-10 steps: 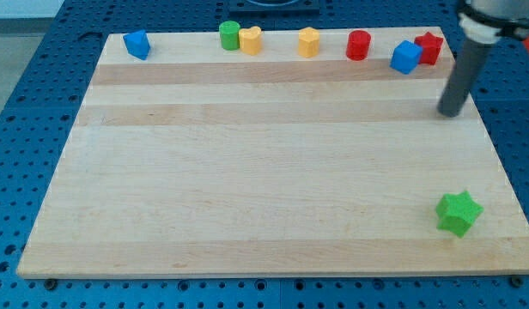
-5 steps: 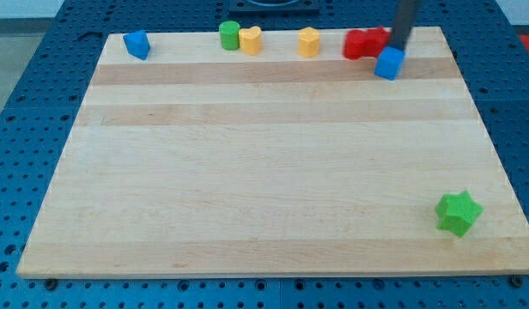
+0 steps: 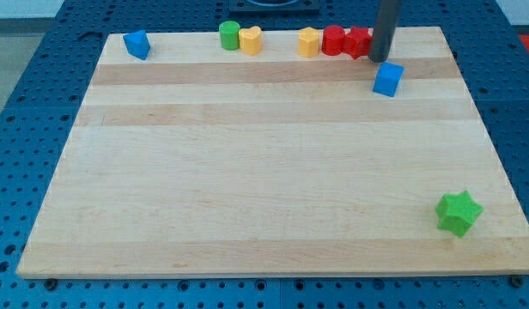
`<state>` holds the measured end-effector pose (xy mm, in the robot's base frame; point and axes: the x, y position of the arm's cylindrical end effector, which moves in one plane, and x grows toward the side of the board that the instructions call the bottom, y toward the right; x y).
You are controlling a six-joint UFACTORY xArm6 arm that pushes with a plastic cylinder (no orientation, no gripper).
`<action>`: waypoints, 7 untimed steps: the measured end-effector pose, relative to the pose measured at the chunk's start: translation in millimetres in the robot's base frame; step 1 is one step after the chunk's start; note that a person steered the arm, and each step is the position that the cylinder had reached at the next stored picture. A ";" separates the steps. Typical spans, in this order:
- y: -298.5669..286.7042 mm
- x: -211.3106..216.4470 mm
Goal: Push the blue cube towards the bottom center
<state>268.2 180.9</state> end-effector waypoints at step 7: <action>-36.9 45.2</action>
<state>313.3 144.0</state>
